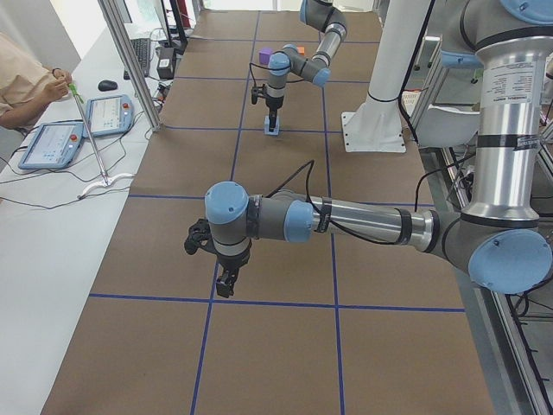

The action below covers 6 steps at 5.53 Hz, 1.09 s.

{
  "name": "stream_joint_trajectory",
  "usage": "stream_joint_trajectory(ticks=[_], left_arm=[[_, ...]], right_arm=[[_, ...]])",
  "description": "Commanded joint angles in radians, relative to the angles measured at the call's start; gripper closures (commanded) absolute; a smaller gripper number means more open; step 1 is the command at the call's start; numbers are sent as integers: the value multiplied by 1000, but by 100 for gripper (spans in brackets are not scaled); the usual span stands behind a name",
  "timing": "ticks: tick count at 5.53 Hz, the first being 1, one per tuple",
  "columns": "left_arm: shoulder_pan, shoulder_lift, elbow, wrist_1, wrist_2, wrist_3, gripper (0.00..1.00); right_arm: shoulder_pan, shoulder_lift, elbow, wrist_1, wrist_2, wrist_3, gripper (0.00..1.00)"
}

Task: Place blue block between orange and purple blocks
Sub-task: 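Lower the right gripper onto the light blue cube and close it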

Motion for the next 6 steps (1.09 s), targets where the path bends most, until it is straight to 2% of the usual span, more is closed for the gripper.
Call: stream_joint_trajectory(ticks=[1, 2, 3, 4, 5, 6], left_arm=[[0, 0, 6, -9, -2, 0, 0], [0, 0, 6, -10, 0, 0, 0], [0, 2, 6, -10, 0, -2, 0], [0, 6, 3, -10, 0, -2, 0], [0, 9, 13, -12, 0, -2, 0], [0, 43, 6, -13, 0, -2, 0]], right_arm=[[-3, -8, 4, -2, 0, 2, 0], [-3, -6, 2, -4, 0, 3, 17], [-3, -8, 4, -4, 0, 12, 99], [12, -12, 27, -6, 3, 9, 100], [58, -81, 129, -19, 15, -9, 100], [148, -185, 292, -85, 80, -103, 100]])
